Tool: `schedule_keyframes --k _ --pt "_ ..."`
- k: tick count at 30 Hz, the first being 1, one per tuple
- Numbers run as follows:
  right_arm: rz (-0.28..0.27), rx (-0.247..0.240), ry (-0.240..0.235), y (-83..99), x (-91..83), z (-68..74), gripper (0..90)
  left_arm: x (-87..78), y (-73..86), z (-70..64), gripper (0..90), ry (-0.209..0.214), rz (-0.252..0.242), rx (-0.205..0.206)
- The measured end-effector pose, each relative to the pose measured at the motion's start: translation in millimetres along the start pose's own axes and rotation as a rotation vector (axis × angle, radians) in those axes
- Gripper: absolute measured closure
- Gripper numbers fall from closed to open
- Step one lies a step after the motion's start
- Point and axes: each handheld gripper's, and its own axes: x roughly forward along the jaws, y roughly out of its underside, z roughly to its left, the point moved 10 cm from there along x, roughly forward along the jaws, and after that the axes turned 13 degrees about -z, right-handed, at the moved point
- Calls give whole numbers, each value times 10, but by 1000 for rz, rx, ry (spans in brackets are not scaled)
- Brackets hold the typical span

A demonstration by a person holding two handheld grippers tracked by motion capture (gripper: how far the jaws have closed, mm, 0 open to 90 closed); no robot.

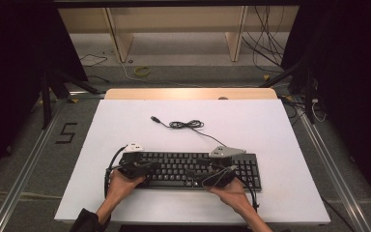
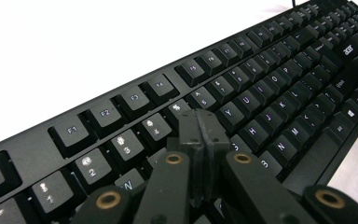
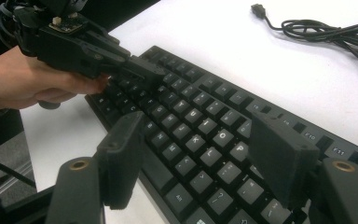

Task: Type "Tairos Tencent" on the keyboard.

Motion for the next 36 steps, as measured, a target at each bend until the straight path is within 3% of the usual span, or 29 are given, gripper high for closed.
schedule_keyframes --k 9,22,36 --pt "0 1 4 9 -22 -7 365 35 48 3 892 -13 28 25" --pt "5 -1 2 24 -14 4 366 12 14 -5 888 -22 7 14" --pt "2 -2 2 23 -10 1 366 -63 -71 -31 738 3 -34 -13"
